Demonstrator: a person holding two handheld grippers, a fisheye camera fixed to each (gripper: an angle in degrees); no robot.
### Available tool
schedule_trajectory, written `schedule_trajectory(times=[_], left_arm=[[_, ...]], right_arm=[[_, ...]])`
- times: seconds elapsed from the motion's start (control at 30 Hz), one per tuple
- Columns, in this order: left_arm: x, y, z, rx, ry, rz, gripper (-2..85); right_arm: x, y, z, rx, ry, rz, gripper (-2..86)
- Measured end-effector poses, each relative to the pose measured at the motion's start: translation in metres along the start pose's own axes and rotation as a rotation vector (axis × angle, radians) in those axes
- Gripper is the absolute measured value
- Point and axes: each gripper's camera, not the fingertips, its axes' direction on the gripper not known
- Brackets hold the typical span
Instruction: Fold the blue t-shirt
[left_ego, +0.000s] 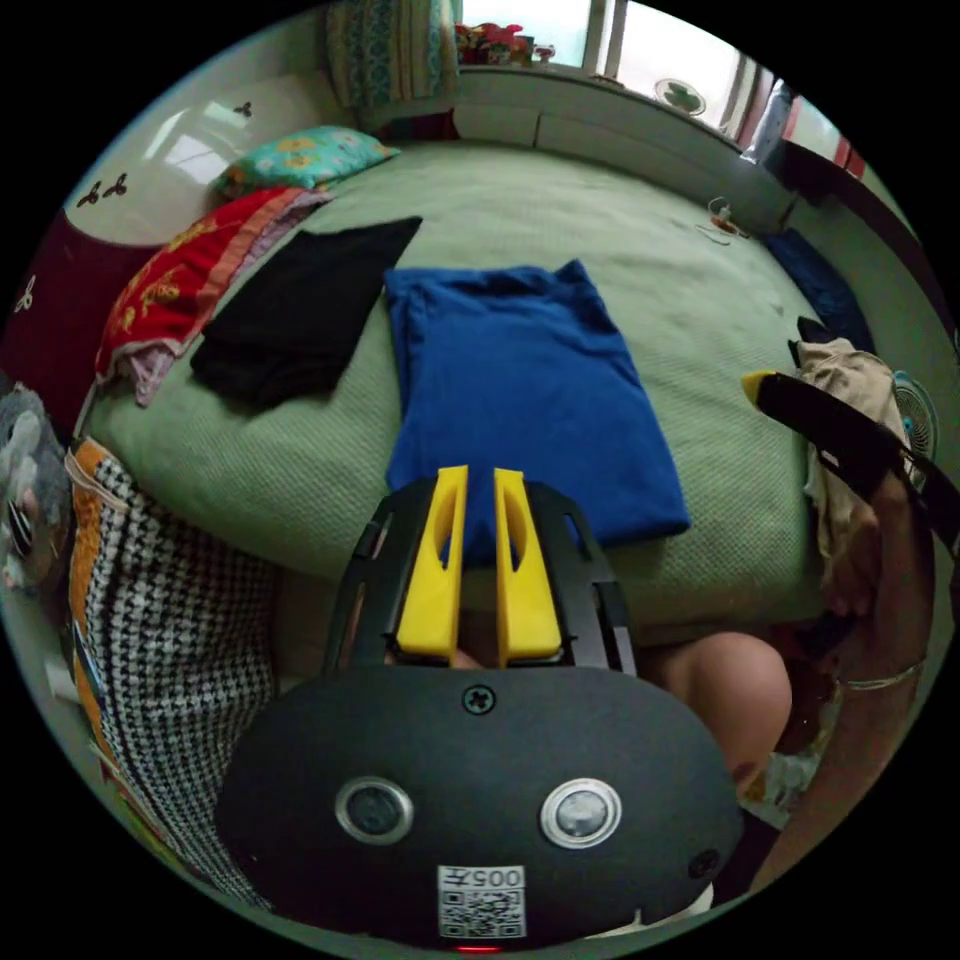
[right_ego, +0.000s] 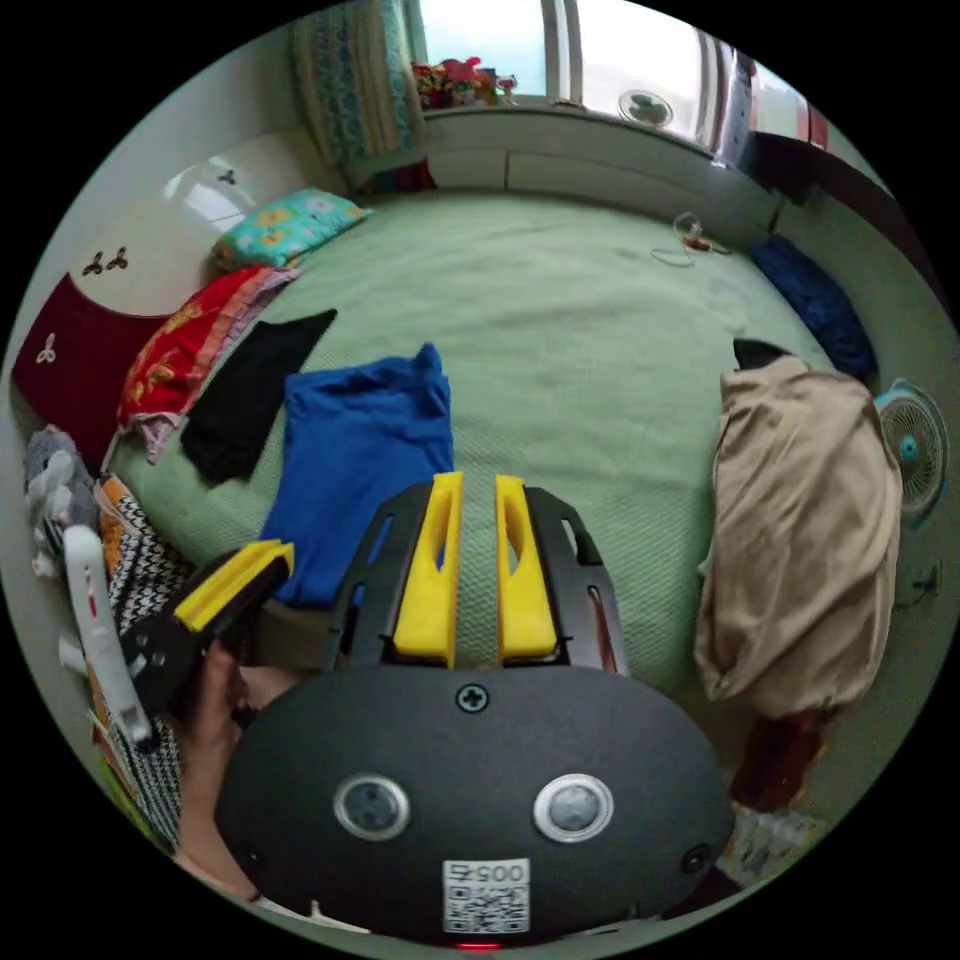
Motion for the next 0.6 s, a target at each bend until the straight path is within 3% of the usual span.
schedule_trajectory(times=[0.27, 0.47, 0.6], left_arm=[[0.006, 0.05, 0.017, -0.03, 0.036, -0.07, 10.9], [0.04, 0.072, 0.016, -0.035, -0.018, -0.041, 4.8], [0.063, 0.09, 0.015, -0.012, -0.081, -0.033, 4.0]], right_arm=[[-0.023, 0.01, 0.047, -0.198, -0.036, -0.042, 10.3], [-0.047, 0.007, 0.052, -0.242, 0.063, -0.2, 3.8], [-0.047, 0.01, 0.04, -0.232, 0.204, -0.177, -0.4]])
